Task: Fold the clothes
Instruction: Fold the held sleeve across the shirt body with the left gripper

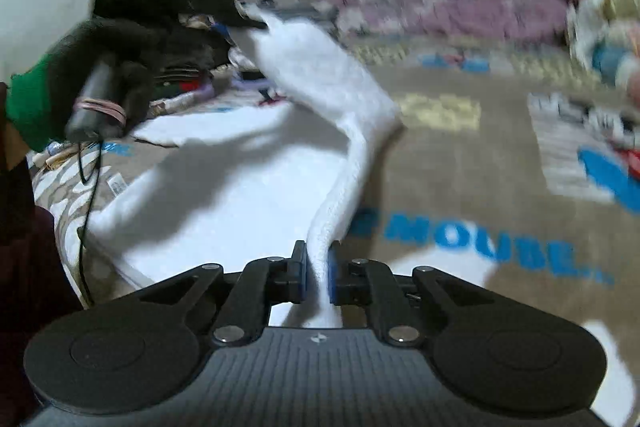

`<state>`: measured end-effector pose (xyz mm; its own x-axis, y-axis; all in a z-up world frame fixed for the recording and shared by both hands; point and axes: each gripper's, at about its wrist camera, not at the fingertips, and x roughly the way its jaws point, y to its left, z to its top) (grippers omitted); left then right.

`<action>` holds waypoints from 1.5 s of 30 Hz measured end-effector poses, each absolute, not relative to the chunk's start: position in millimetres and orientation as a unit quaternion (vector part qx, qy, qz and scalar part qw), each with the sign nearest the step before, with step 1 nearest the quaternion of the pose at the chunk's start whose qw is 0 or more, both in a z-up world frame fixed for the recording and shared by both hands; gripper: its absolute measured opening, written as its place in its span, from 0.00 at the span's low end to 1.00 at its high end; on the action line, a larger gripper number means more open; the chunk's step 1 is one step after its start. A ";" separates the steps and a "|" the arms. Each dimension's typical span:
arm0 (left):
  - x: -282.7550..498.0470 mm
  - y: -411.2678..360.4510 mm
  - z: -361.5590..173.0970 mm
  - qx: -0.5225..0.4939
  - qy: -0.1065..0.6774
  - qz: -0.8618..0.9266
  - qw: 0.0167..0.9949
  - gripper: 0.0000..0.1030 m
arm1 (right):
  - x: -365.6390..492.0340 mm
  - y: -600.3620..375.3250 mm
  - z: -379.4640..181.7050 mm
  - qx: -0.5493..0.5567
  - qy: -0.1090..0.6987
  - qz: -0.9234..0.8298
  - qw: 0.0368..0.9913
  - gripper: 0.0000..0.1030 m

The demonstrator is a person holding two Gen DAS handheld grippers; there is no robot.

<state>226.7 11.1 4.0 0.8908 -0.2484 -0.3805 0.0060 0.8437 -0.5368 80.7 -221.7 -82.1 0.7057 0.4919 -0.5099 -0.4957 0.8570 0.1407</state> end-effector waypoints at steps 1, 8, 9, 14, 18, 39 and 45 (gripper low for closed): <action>228.0 17.0 1.4 -0.276 0.224 -0.067 0.932 0.07 | 77.0 -211.9 -78.5 -0.024 0.265 0.268 0.926 0.11; 228.4 47.9 -15.5 -0.288 0.232 -0.055 0.928 0.07 | 73.0 -158.1 -76.8 -0.141 0.241 0.283 0.918 0.11; 228.1 52.4 -18.9 -0.292 0.233 -0.054 0.926 0.07 | 73.1 -152.2 -77.2 -0.151 0.240 0.284 0.916 0.11; 231.6 63.7 -36.9 -0.295 0.241 -0.056 0.923 0.07 | 81.0 -134.0 -81.7 -0.163 0.253 0.292 0.908 0.11; 234.9 68.8 -53.1 -0.289 0.255 -0.051 0.921 0.07 | 85.8 -134.1 -90.4 -0.141 0.275 0.305 0.901 0.13; 228.7 85.9 -78.6 -0.302 0.270 -0.074 0.911 0.07 | 103.2 -219.1 -73.1 -0.033 0.200 0.352 0.914 0.37; 233.1 84.7 -79.9 -0.304 0.280 -0.083 0.907 0.07 | 140.2 -179.0 -91.4 -0.098 0.247 0.358 0.895 0.33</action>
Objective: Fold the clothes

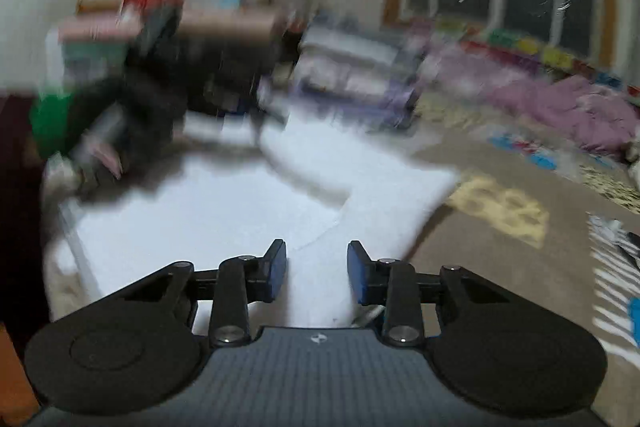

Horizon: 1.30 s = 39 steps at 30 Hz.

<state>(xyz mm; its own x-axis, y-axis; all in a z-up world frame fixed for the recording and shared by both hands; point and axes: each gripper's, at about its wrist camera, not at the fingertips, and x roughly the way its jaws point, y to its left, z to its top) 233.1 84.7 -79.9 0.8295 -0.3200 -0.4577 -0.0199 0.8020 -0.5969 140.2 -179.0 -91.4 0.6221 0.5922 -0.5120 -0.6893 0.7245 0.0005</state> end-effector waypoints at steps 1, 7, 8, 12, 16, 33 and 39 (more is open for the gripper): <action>233.8 84.0 -80.5 -0.302 0.282 -0.083 0.907 0.07 | 148.0 -172.3 -95.2 -0.108 0.259 0.360 0.890 0.34; 232.2 87.4 -82.9 -0.309 0.283 -0.088 0.904 0.07 | 162.2 -165.0 -85.7 -0.138 0.287 0.393 0.863 0.33; 231.9 88.2 -82.8 -0.311 0.283 -0.089 0.903 0.07 | 165.3 -170.5 -79.2 -0.118 0.282 0.403 0.863 0.31; 232.3 88.1 -83.8 -0.313 0.284 -0.091 0.902 0.07 | 197.1 -182.4 -58.7 -0.085 0.246 0.369 0.892 0.32; 227.3 85.8 -82.9 -0.306 0.279 -0.100 0.905 0.07 | 239.4 -181.7 -65.2 -0.071 0.257 0.366 0.892 0.32; 214.1 69.7 -83.8 -0.252 0.307 -0.099 0.912 0.13 | 332.4 -189.1 -104.5 0.036 0.328 0.377 0.865 0.33; 209.7 66.1 -76.7 -0.231 0.278 -0.089 0.928 0.15 | 334.8 -200.5 -104.7 0.095 0.332 0.377 0.860 0.33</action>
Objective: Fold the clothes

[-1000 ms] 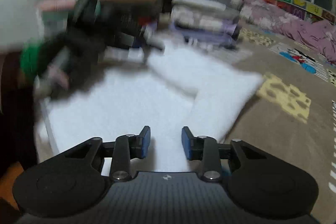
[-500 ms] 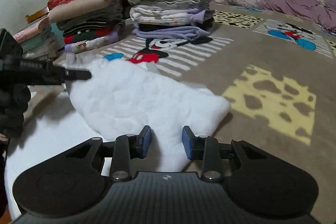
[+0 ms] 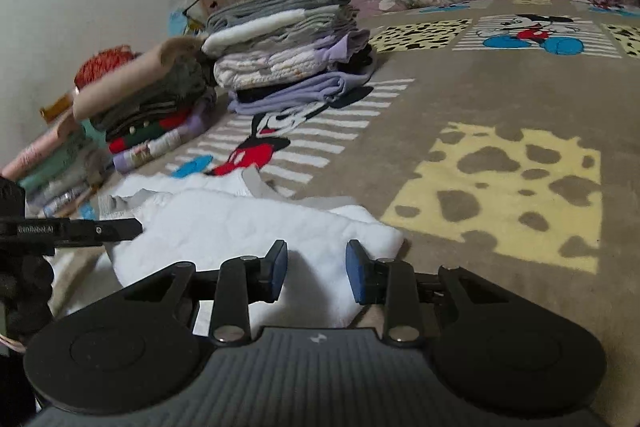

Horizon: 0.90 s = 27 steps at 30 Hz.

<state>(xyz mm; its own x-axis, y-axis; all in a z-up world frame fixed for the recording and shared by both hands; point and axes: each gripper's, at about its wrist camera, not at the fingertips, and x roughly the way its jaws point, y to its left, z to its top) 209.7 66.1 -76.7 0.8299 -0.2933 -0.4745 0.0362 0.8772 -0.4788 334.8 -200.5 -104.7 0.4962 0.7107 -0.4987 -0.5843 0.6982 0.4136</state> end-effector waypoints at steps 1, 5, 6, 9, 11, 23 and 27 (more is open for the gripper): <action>205.9 63.7 -73.5 -0.223 0.270 -0.097 0.932 0.14 | 335.6 -201.7 -105.1 0.107 0.334 0.376 0.858 0.34; 178.6 38.6 -47.2 -0.116 0.206 -0.176 0.956 0.14 | 337.4 -207.7 -106.7 0.151 0.345 0.375 0.847 0.35; 172.6 28.8 -46.5 -0.082 0.196 -0.196 0.957 0.14 | 339.0 -209.8 -107.6 0.167 0.350 0.374 0.842 0.35; 154.6 -0.5 -44.3 0.021 0.165 -0.252 0.953 0.14 | 344.3 -218.5 -113.8 0.222 0.360 0.376 0.825 0.35; 142.7 -20.0 -42.9 0.090 0.143 -0.287 0.943 0.14 | 348.0 -225.9 -119.9 0.268 0.364 0.378 0.808 0.41; 114.4 -66.4 -64.9 0.293 0.080 -0.396 0.867 0.10 | 352.3 -253.8 -136.0 0.418 0.358 0.380 0.743 0.52; 111.6 -64.8 -65.4 0.304 0.072 -0.411 0.856 0.10 | 344.9 -252.0 -129.6 0.377 0.357 0.372 0.770 0.36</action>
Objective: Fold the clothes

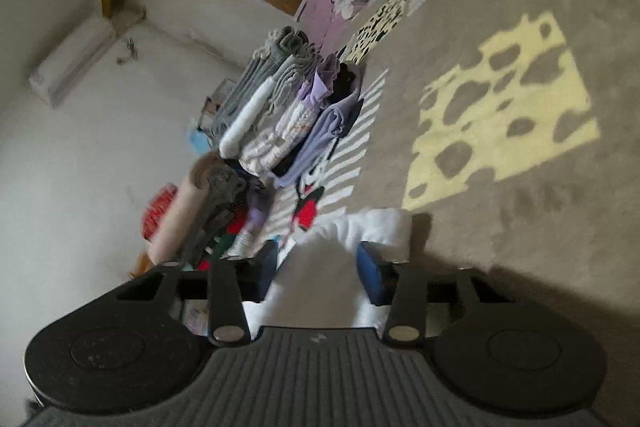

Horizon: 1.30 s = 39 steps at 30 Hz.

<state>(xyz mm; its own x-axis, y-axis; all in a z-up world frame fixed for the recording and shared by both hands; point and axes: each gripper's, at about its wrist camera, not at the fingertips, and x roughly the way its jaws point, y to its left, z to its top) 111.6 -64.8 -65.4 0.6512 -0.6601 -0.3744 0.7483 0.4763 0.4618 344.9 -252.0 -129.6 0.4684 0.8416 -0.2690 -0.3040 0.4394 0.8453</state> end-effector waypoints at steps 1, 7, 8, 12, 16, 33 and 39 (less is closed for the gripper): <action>111.6 -64.9 -66.6 0.307 0.073 -0.411 0.855 0.10 | 343.1 -251.6 -128.0 0.366 0.356 0.370 0.776 0.33; 111.7 -65.8 -73.6 0.325 0.076 -0.407 0.850 0.10 | 330.1 -249.3 -125.9 0.309 0.363 0.349 0.807 0.29; 111.7 -65.9 -74.8 0.328 0.076 -0.407 0.849 0.10 | 327.8 -249.5 -125.8 0.303 0.361 0.346 0.811 0.29; 113.1 -65.2 -77.1 0.335 0.076 -0.408 0.846 0.10 | 320.9 -248.7 -125.2 0.290 0.357 0.332 0.823 0.30; 107.0 -72.9 -82.5 0.357 0.071 -0.413 0.835 0.10 | 306.6 -246.9 -121.7 0.266 0.354 0.308 0.842 0.37; 94.4 -68.6 -94.0 0.438 0.109 -0.421 0.787 0.38 | 152.3 -241.1 -114.3 0.237 0.371 0.265 0.858 0.34; 102.5 -22.4 -41.5 0.268 0.126 -0.429 0.853 0.36 | 122.6 -253.2 -102.8 0.265 0.325 0.251 0.873 0.33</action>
<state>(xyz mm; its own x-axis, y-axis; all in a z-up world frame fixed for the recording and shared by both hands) 102.5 -22.4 -41.5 0.5996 -0.6656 -0.4444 0.8001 0.4879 0.3490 122.6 -253.2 -102.8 0.6628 0.6101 -0.4342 -0.2660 0.7338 0.6251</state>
